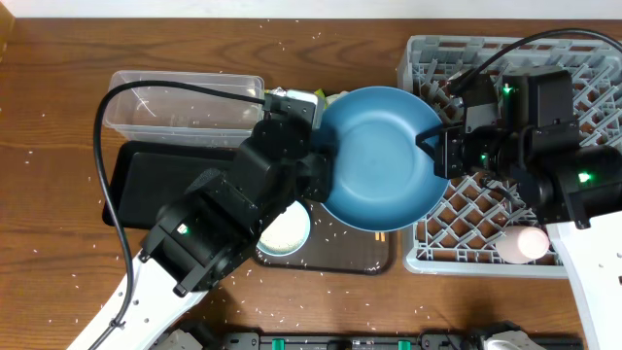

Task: Sort waste into correct bins and load items into the dishwasher rack
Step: 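Hand the blue plate from the left gripper to the right gripper, then place the blue plate upright in the rack's back with the right gripper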

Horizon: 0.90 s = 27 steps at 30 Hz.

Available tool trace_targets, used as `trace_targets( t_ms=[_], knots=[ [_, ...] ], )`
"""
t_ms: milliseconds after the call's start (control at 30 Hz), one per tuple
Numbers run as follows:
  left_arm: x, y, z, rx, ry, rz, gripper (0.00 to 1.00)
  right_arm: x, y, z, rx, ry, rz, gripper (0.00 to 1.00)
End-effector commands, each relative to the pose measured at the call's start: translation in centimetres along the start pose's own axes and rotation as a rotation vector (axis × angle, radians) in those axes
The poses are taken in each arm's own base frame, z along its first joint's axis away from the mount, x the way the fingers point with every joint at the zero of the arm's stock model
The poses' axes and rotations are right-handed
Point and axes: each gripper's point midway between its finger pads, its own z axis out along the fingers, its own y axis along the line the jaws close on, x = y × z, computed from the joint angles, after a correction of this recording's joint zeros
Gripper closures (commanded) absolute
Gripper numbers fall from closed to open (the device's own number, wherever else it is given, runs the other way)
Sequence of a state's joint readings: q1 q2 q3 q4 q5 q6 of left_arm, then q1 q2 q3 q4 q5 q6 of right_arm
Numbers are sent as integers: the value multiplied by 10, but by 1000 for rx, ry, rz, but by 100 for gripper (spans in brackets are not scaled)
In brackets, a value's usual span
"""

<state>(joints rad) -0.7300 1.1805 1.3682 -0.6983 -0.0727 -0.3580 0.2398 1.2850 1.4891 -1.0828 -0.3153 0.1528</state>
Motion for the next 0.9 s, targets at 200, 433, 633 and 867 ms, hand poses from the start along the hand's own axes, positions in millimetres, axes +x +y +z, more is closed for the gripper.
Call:
trace_targets(
  t_ms=[200,433,633,867],
  knots=[
    [-6,-4,-8,25,-20,-4,2,-12,-139,-82,917,-216,185,99],
    [-7,-3,-18,30,-32,-6,2,-21,-199,-211,1642,-449,290,99],
    [2,1,-19,13,3,-1,2,-21,-233,-219,1677,-369,311,99],
    [9,4,-19,1,32,3,2,-46,-280,-233,1785,-372,312,99]
  ],
)
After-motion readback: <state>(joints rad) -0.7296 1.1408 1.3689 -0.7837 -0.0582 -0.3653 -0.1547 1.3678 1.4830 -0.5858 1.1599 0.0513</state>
